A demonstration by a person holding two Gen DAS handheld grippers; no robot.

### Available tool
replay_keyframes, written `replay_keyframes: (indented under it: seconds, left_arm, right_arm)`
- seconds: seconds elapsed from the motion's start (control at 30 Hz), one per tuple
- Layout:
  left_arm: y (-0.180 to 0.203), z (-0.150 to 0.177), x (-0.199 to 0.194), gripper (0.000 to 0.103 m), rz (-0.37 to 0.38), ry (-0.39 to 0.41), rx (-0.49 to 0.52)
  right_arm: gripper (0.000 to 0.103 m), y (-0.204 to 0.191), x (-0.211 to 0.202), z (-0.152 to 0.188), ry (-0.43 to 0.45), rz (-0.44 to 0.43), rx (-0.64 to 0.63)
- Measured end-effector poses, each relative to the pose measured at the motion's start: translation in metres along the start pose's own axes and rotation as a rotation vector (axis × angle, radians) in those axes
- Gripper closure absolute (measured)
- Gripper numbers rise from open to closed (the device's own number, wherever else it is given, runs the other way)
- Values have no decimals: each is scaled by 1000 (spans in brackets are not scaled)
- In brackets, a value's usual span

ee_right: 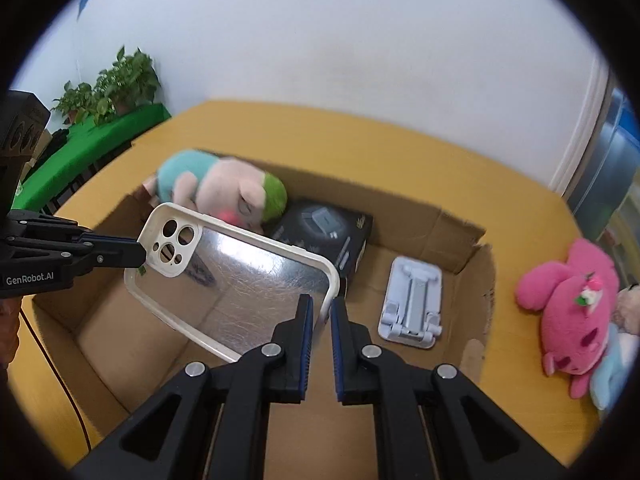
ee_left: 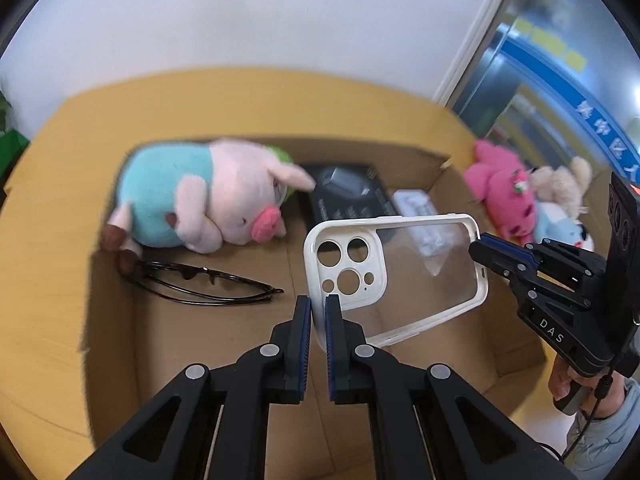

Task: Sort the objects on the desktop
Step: 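Carry the phone case into the box and lower it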

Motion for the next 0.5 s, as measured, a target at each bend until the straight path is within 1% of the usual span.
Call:
replay_keyframes:
  seconds: [0.13,0.23,0.33,0.43,0.5]
  left_arm:
    - [-11,-1,40,100,-34,-105,-15]
    - [-21,2,65,99,-64,-176,-44]
    - [-29,11,83,99,-106,-236,-57]
    - [-39,17,96,99,-134,-280,-86]
    - [-41,18,97,99,-129,-275,-96]
  right_arm:
    - [94,5,45,15,-121,-19,-12]
    - [95,10,70,24,-194,-60,25]
    - [95,7,86,30,-248,-70,21]
    - [95,1,95,35,-281,-65,5]
    - [95,-1,100,40,-302,-57,0]
Point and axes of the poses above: each gripper's, at about its wrist camera, not at the fingertips, and x roughly the way its jaws point, y to its right, z to its underside, the point moved 8 cm from there along x, roughly the way its jaws point, and after that the axes turned 12 degrees about z, right-handed, at the moved point
